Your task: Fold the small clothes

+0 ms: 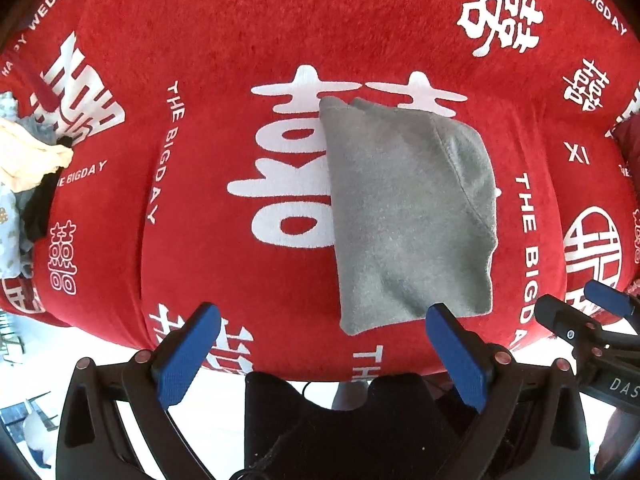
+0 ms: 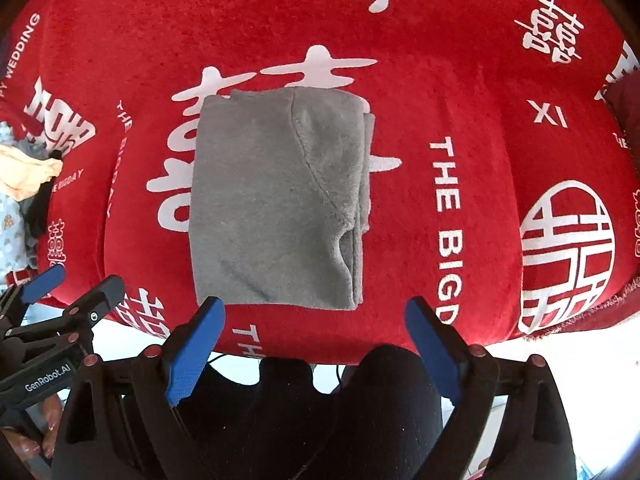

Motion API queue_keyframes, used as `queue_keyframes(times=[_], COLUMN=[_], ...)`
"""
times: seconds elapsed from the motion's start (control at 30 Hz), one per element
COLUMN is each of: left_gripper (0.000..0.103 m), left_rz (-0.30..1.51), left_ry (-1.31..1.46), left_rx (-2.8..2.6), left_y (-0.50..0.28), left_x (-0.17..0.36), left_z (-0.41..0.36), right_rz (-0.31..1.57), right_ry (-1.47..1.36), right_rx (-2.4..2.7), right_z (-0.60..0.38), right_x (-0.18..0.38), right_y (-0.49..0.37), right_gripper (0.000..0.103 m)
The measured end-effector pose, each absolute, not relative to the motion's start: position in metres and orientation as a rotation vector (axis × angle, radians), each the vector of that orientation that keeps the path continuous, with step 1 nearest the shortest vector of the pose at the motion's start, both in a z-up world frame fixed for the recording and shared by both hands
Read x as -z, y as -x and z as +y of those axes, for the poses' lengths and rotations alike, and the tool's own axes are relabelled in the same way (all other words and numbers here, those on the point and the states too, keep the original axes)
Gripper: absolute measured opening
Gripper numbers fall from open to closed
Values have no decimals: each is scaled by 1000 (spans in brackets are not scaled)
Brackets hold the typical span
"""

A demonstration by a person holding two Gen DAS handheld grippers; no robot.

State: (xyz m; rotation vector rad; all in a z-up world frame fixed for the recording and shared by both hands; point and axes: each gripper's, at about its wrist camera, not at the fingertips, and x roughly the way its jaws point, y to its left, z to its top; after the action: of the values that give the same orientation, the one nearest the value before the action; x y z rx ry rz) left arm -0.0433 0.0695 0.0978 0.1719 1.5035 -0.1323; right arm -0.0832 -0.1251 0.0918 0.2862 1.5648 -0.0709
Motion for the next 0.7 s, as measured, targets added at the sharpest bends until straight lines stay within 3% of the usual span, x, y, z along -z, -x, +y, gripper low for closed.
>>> queue_keyframes(times=[0.7], left_gripper=[103], left_rz=[1524], left_ry=[-140], left_rx=[136], left_y=[41], left_x=[-103], left_z=[72], right_rz=[1579], right_ry=[-251], right_rx=[57], right_z=[-118], right_x=[-99], right_y=[72], right_gripper=[93])
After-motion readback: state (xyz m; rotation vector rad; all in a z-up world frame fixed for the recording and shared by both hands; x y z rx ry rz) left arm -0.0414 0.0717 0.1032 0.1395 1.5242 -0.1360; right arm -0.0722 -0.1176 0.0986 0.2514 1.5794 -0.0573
